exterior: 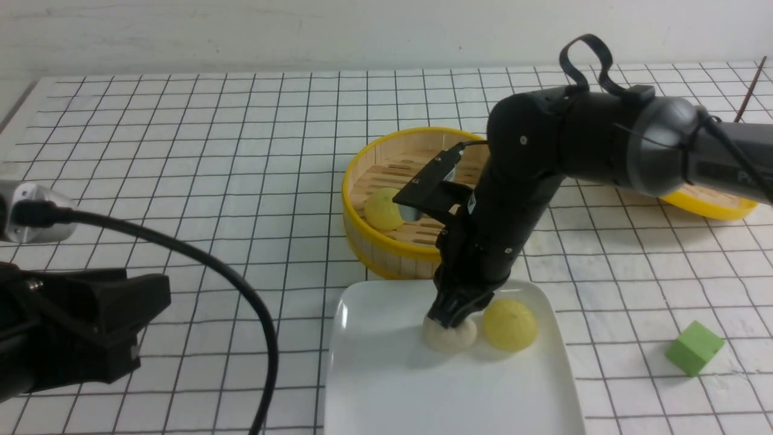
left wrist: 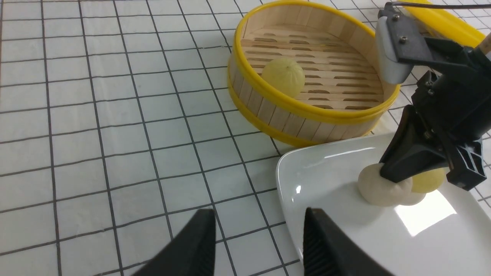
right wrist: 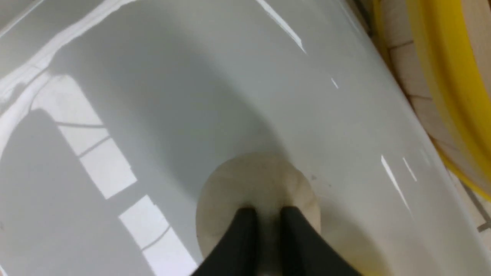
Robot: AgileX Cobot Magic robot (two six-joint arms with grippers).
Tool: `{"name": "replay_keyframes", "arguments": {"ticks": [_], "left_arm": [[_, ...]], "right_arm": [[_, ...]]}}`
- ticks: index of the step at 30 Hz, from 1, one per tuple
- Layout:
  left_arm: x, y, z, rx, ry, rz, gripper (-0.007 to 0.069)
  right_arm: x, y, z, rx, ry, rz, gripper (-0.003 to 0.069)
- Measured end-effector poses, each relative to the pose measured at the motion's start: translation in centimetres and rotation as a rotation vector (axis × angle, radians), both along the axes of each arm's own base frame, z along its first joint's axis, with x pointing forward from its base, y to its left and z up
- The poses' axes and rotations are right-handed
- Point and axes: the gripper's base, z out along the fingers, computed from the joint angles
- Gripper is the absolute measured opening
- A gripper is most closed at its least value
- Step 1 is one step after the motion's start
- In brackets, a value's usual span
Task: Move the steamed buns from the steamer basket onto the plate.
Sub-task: Use the right arm to put the steamed stuffed bun into the plate
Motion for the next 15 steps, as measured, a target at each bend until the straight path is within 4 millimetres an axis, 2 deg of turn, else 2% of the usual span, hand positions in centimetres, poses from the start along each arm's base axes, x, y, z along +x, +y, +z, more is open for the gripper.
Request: {"name": "replay_keyframes", "arguments": {"ticks": [2,3,4,5,6,8,11,13,14,15], "left_arm": [[0.0,0.0,0.0,0.000,0.000,0.000,0.0342],[0.0,0.0,0.0,0.000,0.000,0.000,0.0342],[0.0,0.0,0.0,0.000,0.000,0.000,0.0342],[0.0,0.0,0.0,0.000,0.000,0.000,0.0342],[0.0,0.0,0.0,0.000,0.000,0.000,0.0342],[0.0,0.0,0.0,0.000,0.000,0.000,0.0342],[0.0,0.0,0.0,0.000,0.000,0.000,0.0342],[0.0,0.0,0.0,0.000,0.000,0.000,0.0342],[0.0,0.0,0.0,0.000,-0.001,0.001,0.0342],[0.0,0.0,0.0,0.000,-0.001,0.001,0.0342]], "right_arm": [[0.0,0.0,0.0,0.000,0.000,0.000,0.0251],[0.0,0.0,0.0,0.000,0.000,0.000,0.0278],[0.0,0.0,0.0,0.000,0.000,0.000,0.0388],[0.0,0.0,0.0,0.000,0.000,0.000,0.0401],[0.1,0.0,0.2,0.001,-0.002,-0.004,0.0491],[0.2,0.1,0.6,0.005,-0.004,-0.010,0.0598],[0.3,0.2,1.9,0.027,-0.037,-0.013,0.0658],[0.2,0.1,2.9,0.041,-0.060,-0.015,0.0659],[0.2,0.1,4.3,0.064,-0.093,-0.017,0.0652],[0.1,0.0,4.8,0.073,-0.106,-0.018,0.0649]]}}
